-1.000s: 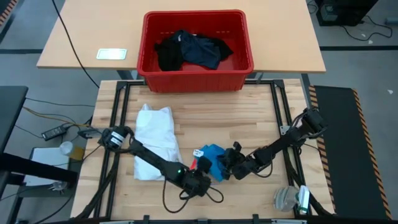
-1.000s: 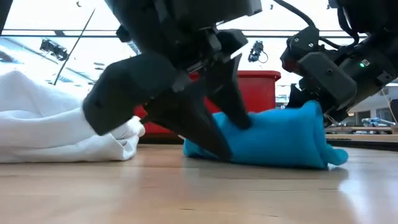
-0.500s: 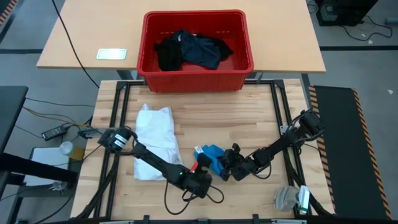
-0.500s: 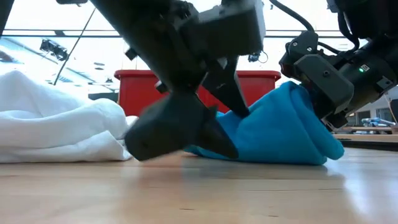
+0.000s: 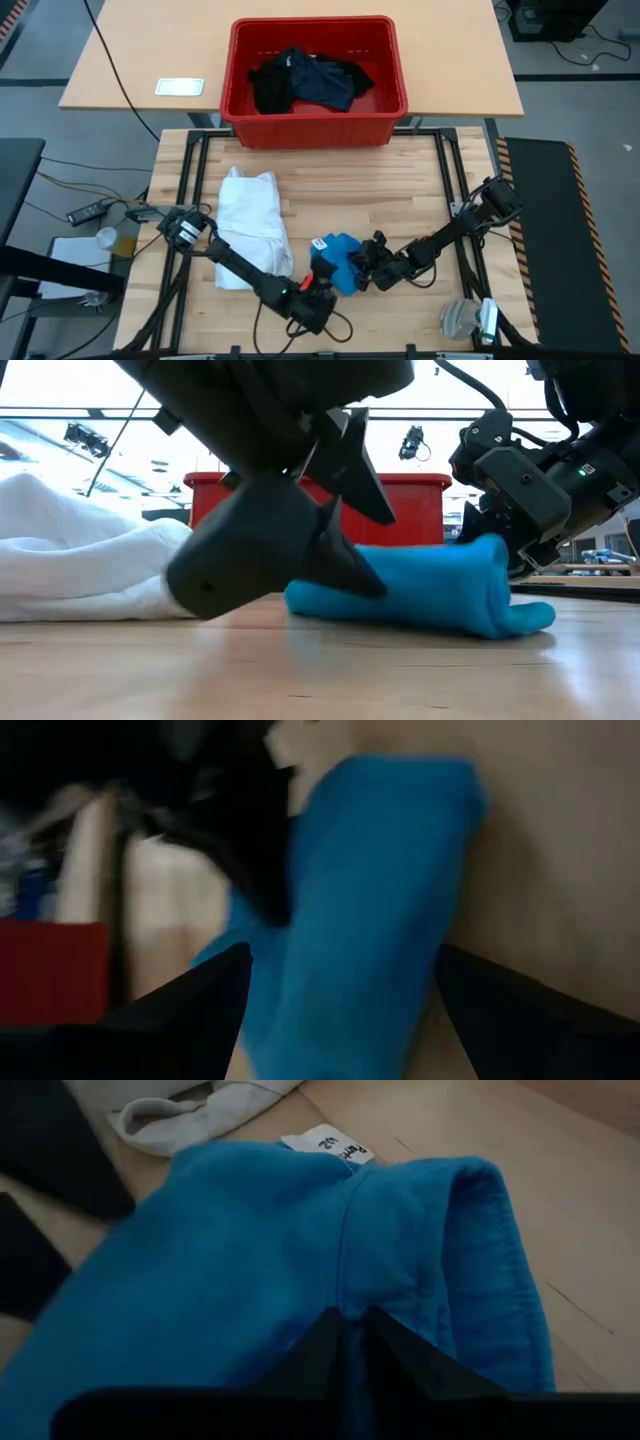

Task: Fold laundry
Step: Stack the folded blue underwear on top of the white polo

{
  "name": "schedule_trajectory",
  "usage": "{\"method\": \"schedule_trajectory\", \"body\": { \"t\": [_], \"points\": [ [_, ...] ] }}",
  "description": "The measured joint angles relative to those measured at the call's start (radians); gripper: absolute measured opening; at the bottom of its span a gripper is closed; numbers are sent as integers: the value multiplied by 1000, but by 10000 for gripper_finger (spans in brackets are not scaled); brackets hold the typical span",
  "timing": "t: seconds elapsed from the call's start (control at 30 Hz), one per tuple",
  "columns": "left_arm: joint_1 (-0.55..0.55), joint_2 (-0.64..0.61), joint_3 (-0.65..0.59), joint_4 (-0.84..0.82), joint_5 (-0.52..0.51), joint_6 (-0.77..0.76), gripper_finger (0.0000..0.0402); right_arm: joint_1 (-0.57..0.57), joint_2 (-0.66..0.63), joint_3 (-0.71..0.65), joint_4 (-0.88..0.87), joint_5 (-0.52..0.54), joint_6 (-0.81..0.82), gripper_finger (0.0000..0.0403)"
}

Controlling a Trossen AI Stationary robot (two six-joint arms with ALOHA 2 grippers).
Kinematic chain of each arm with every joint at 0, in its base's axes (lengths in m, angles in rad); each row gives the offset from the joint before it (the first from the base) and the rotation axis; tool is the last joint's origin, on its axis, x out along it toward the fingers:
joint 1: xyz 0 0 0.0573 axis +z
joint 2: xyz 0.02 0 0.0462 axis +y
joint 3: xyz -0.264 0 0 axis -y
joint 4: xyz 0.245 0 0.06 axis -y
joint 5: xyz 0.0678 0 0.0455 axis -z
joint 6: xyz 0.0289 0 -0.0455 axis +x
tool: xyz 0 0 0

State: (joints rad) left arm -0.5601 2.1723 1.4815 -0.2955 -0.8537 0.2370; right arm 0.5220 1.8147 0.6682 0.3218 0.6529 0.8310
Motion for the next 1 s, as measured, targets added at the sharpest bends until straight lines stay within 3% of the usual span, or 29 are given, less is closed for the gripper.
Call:
{"method": "schedule_trajectory", "body": {
  "t": [0.27, 0.57, 0.7, 1.0],
  "points": [
    [58, 0, 0, -32, 63, 18, 318, 0, 0, -1, 19, -16, 1, 55],
    [57, 5, 5, -77, 245, 24, 318, 0, 0, -1, 22, -19, 14, 54],
    [59, 6, 4, -83, 188, 43, 318, 0, 0, -1, 38, -22, 7, 54],
    [105, 4, 4, -83, 243, 72, 305, 0, 0, -1, 44, -26, -2, 54]
  ]
}}
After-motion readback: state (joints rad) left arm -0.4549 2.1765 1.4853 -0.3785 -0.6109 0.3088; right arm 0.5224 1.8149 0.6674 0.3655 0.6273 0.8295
